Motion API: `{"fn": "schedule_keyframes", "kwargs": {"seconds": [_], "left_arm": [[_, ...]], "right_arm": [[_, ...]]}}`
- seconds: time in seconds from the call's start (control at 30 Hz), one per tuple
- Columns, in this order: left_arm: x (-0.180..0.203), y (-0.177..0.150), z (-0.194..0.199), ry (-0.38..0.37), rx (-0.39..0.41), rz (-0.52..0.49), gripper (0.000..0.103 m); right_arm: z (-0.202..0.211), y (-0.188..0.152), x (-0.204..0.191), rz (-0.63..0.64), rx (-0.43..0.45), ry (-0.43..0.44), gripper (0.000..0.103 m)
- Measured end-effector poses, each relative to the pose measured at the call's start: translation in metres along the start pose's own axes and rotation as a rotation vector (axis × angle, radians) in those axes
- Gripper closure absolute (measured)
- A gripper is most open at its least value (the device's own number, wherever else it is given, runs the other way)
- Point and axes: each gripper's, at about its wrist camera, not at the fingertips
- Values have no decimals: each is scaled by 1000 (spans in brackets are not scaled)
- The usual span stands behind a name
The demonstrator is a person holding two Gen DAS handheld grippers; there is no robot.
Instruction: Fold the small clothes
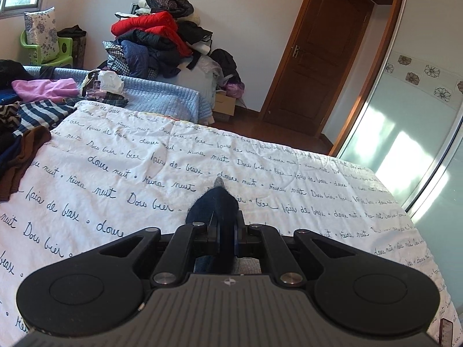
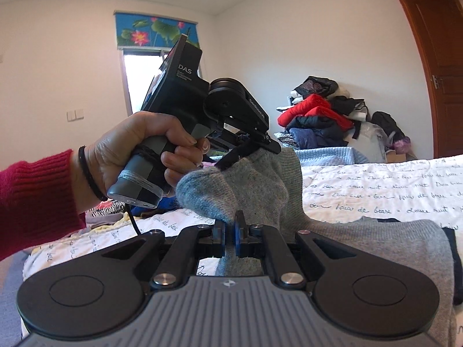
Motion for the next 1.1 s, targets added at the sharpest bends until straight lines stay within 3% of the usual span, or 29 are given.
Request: {"fn": "schedule_keyframes", "kwargs": {"seconds": [0.6, 1.1], "left_arm": [[93, -13, -17, -65, -19, -57, 95], [168, -46, -46, -104, -66, -186, 96]], "right_arm": [[55, -10, 42, -125, 69, -89, 97], [90, -28, 72, -228, 85, -160, 97]]}}
Point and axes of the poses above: each gripper's, at about its wrist camera, not at the fingertips, and z roughly against the way its jaws point, x to its right, y to its top, and after that the axes turned 12 degrees about y, right-handed
